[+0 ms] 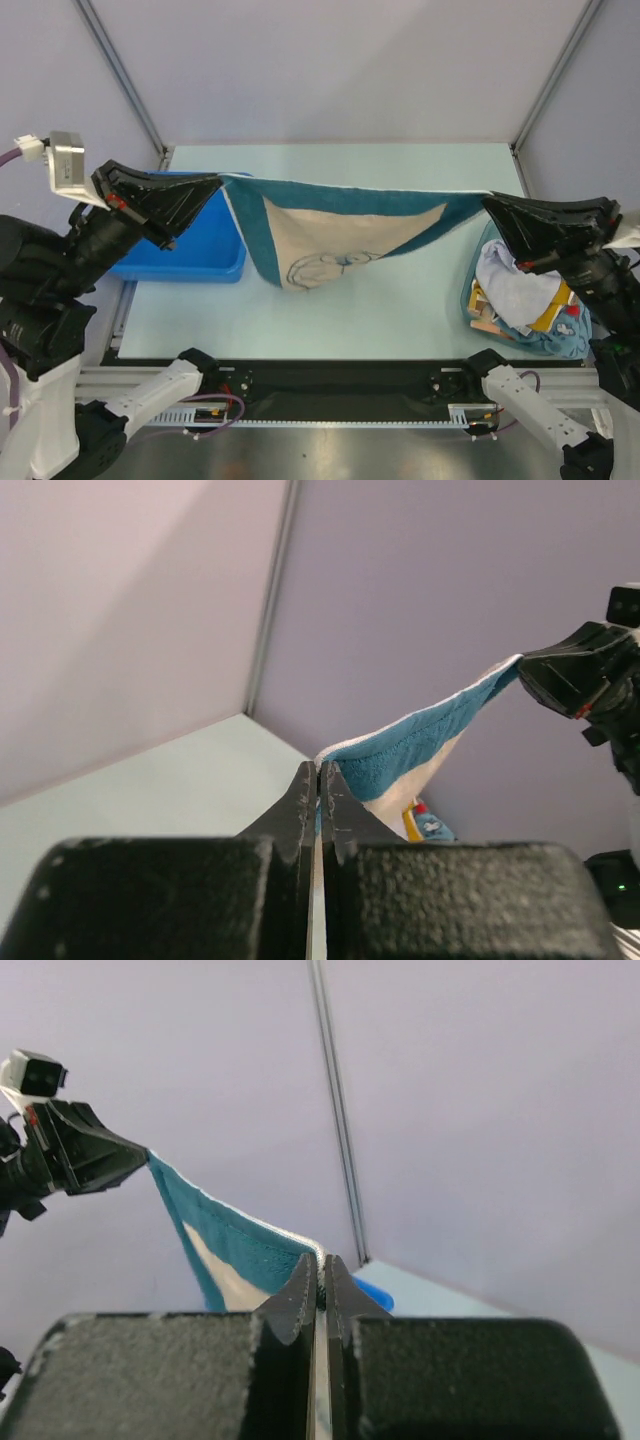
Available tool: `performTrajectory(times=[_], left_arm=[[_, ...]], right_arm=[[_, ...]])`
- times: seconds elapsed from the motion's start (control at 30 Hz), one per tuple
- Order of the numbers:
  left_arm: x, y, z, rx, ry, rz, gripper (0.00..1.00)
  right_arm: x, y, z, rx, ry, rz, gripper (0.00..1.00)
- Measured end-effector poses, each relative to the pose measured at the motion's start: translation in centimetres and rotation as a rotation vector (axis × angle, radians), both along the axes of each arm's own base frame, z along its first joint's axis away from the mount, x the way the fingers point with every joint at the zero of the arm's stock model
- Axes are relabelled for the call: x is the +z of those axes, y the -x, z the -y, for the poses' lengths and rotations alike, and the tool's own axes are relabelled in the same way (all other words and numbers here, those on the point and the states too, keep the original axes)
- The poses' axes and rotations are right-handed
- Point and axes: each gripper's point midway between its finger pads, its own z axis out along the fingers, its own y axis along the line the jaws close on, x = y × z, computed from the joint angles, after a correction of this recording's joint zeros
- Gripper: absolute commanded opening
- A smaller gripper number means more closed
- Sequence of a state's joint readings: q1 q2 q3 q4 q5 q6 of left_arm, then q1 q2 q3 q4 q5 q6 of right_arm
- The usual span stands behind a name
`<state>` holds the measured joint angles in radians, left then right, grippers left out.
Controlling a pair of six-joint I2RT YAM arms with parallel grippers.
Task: Fold and stack the towels
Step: Flatten out the crumpled towel
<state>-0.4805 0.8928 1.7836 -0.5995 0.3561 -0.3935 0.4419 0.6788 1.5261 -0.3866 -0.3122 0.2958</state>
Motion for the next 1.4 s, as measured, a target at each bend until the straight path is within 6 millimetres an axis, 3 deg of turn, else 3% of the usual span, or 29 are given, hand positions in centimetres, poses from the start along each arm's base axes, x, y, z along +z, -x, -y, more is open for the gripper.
performTrajectory(times=[0.07, 0.23, 0.37, 0.47, 0.57, 0.67, 0.77, 0.87, 0.97, 1.03, 1.13, 1.23, 1.33, 1.4], left_arm=[[0.8, 0.9, 0.1, -0.032, 0.018, 0.016, 0.00], [2.6, 1.3, 0.6, -0.073, 0.034, 0.025, 0.00], [4.4, -0.2, 1.1, -0.054, 0.037, 0.035, 0.00], [4.8, -3.4, 1.4, 0.022, 0.024, 0.022, 0.00], [3.8, -9.3, 1.7, 0.166, -0.024, -0.010, 0.00], [1.5, -17.2, 2.3, 0.316, -0.089, -0.051, 0.00], [-2.5, -26.3, 3.1, 0.422, -0.159, -0.115, 0.00], [-8.4, -34.9, 3.9, 0.465, -0.217, -0.204, 0.00], [-14.1, -40.7, 3.6, 0.483, -0.251, -0.280, 0.00], [-17.2, -42.8, 3.3, 0.475, -0.269, -0.324, 0.00], [-19.0, -44.0, 2.9, 0.455, -0.276, -0.343, 0.00], [-17.5, -43.2, 3.5, 0.421, -0.261, -0.307, 0.00], [-15.3, -39.7, 3.9, 0.388, -0.257, -0.268, 0.00], [-13.4, -36.4, 4.1, 0.370, -0.259, -0.236, 0.00]], right_arm=[[1.6, 1.3, 0.4, 0.007, -0.020, 0.048, 0.00], [4.1, 1.8, 1.7, -0.078, -0.036, 0.100, 0.00], [7.2, 1.6, 2.6, -0.161, -0.040, 0.161, 0.00], [7.9, -0.7, 2.7, -0.191, -0.032, 0.166, 0.00], [7.2, -6.9, 2.2, -0.233, -0.002, 0.111, 0.00], [5.0, -15.8, 1.2, -0.260, 0.036, 0.025, 0.00], [0.3, -25.7, -0.2, -0.271, 0.083, -0.087, 0.00], [-7.5, -35.9, -1.3, -0.278, 0.150, -0.238, 0.00], [-13.3, -42.2, -1.1, -0.288, 0.193, -0.325, 0.00], [-15.7, -44.4, -0.6, -0.286, 0.209, -0.356, 0.00], [-17.1, -45.7, 0.3, -0.289, 0.227, -0.364, 0.00], [-15.3, -45.1, 0.7, -0.289, 0.220, -0.318, 0.00], [-11.7, -42.3, 0.2, -0.279, 0.214, -0.251, 0.00], [-9.1, -38.1, -0.6, -0.260, 0.216, -0.205, 0.00]])
